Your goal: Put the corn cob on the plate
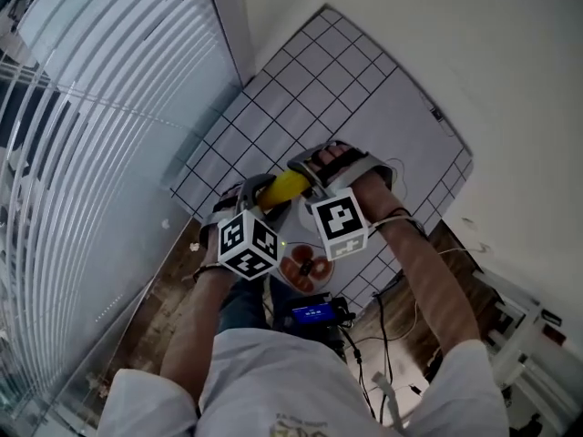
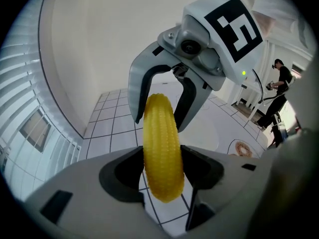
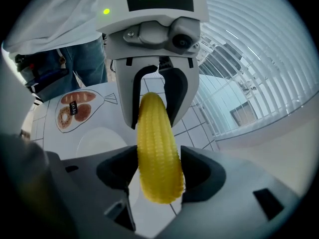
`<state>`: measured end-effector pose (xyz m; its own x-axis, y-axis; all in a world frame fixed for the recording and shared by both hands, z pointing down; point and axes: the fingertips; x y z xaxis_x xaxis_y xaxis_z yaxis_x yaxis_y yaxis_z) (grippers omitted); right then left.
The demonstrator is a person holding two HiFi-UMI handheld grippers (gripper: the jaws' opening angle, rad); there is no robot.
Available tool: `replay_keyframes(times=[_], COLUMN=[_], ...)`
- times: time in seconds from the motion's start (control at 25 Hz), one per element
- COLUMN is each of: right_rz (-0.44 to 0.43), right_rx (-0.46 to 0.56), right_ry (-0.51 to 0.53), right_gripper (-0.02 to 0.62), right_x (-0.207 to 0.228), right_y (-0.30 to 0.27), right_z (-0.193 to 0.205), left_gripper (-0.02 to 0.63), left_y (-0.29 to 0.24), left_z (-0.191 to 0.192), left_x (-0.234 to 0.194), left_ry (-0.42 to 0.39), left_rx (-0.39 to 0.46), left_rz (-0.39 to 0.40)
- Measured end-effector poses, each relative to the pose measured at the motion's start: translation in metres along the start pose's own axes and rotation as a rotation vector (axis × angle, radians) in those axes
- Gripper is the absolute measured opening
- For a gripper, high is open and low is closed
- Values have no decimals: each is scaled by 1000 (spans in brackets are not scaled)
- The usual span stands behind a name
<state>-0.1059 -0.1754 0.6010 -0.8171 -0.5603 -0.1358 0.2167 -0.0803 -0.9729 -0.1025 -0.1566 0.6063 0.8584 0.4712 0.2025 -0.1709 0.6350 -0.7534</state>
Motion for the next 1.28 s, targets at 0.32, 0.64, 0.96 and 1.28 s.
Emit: replay_keyframes(times=[0.32,0.64,0.96,1.28], right_rz=[16,13,9,2], right_rx=[-19,-26,-17,-5], right_ry=[-92,-163,-184,-186], right_gripper=[272,272,272,272], right_x=[-25,-55,-68,-71], right_y=[10,14,14,12], right_z=[34,63,74,75], left_gripper=[239,238,239,238], left_y=[-15,-30,-36,-35], left_z=[-29,-49,-56,-56], left_x=[26,58,71,75], left_ry=[-69,-114,-128,-125], left_rx=[22,21,5,-9], left_rz=[51,103,115,116])
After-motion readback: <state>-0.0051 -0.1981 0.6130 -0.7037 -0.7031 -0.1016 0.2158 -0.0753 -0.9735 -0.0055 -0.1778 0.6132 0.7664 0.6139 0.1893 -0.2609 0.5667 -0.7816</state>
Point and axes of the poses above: the fingertips, and each gripper's own axes: y backward along the fingers, x to its right, z out of its underside, and after that the axes turned 13 degrees about -z, right-handed
